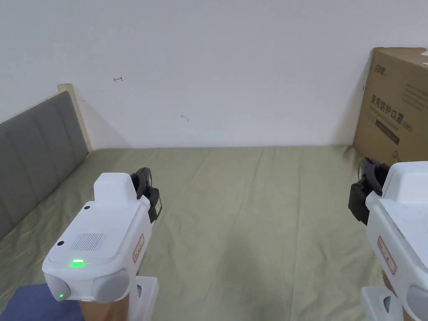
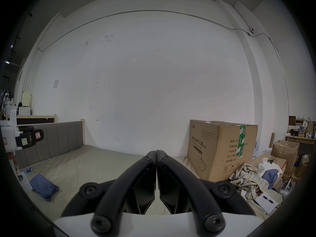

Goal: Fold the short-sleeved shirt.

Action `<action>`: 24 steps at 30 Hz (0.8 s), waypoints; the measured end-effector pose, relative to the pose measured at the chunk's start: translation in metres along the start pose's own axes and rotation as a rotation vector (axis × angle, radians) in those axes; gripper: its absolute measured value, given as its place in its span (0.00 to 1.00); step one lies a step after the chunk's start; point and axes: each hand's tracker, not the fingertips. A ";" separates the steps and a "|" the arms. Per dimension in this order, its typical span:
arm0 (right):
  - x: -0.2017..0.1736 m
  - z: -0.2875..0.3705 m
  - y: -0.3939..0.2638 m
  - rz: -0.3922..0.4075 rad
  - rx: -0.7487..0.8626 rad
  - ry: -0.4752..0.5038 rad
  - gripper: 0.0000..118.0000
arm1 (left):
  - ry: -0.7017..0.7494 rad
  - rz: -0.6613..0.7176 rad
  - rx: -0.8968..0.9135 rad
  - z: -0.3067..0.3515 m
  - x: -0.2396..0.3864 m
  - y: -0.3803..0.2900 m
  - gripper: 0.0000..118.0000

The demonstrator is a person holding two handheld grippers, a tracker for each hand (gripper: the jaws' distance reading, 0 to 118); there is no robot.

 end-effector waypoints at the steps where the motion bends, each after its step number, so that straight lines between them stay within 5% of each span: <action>1: 0.000 0.000 0.000 0.001 -0.001 0.001 0.00 | 0.001 0.002 0.000 0.000 0.000 0.000 0.00; 4: -0.001 0.000 0.000 0.001 -0.011 0.003 0.00 | 0.009 -0.001 -0.007 -0.002 -0.001 -0.001 0.15; 7: -0.002 -0.001 -0.002 0.001 -0.012 -0.003 0.08 | 0.011 -0.007 -0.022 -0.004 -0.002 -0.002 0.52; 8: -0.002 -0.001 -0.002 0.005 -0.011 -0.006 0.22 | 0.012 -0.007 -0.023 -0.004 -0.002 -0.003 0.59; 10: -0.001 -0.004 -0.004 0.006 -0.018 -0.007 0.73 | 0.017 -0.004 -0.016 -0.004 -0.003 -0.003 0.84; 12: 0.001 -0.007 -0.006 -0.004 -0.023 -0.004 0.95 | 0.031 0.003 -0.018 -0.005 -0.004 -0.003 1.00; 24: -0.001 -0.009 -0.010 -0.010 -0.013 -0.022 0.97 | 0.040 -0.017 0.013 -0.002 -0.005 -0.005 1.00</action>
